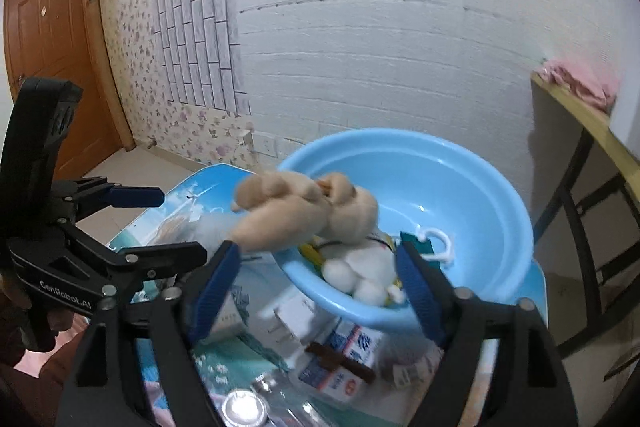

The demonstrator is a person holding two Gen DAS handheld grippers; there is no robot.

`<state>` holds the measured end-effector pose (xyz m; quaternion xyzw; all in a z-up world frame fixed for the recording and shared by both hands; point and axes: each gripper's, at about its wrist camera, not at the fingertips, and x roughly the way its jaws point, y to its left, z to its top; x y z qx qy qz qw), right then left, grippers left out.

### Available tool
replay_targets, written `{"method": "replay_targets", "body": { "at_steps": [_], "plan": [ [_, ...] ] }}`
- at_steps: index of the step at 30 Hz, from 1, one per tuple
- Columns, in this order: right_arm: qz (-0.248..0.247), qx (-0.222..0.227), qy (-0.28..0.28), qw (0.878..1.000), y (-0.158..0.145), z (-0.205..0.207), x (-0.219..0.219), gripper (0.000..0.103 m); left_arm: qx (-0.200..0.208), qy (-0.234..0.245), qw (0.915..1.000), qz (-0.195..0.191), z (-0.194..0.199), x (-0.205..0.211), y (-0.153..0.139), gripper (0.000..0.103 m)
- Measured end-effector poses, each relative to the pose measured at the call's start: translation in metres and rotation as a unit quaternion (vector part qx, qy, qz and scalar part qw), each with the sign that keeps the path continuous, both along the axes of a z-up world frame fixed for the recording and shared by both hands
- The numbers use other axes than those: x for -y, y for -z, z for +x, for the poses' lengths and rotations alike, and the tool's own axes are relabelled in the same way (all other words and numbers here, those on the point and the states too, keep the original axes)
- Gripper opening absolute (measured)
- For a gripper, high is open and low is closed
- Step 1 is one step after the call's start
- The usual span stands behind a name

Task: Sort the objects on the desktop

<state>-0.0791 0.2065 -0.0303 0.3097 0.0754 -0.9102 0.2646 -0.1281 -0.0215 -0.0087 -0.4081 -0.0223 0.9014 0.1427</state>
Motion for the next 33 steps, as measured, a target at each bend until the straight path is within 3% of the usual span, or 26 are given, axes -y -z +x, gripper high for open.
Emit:
{"method": "replay_targets", "body": {
  "at_steps": [5, 10, 20, 33],
  "plan": [
    [0.012, 0.001, 0.006, 1.000, 0.003, -0.007, 0.021, 0.095, 0.007, -0.020, 0.9998, 0.006, -0.002, 0.023, 0.007, 0.101],
    [0.024, 0.007, 0.051, 0.998, 0.002, -0.025, 0.020, 0.095, 0.005, -0.030, 0.9995, 0.011, -0.002, 0.038, 0.009, 0.101],
    [0.014, 0.019, 0.185, 0.983, -0.003, -0.043, -0.057, 0.095, 0.010, -0.038, 0.9992, 0.012, 0.001, 0.043, 0.014, 0.101],
    [0.000, 0.044, 0.226, 0.973, 0.021, -0.012, -0.122, 0.095, 0.026, -0.063, 0.9977, -0.008, 0.018, 0.045, 0.031, 0.101]
  ]
}}
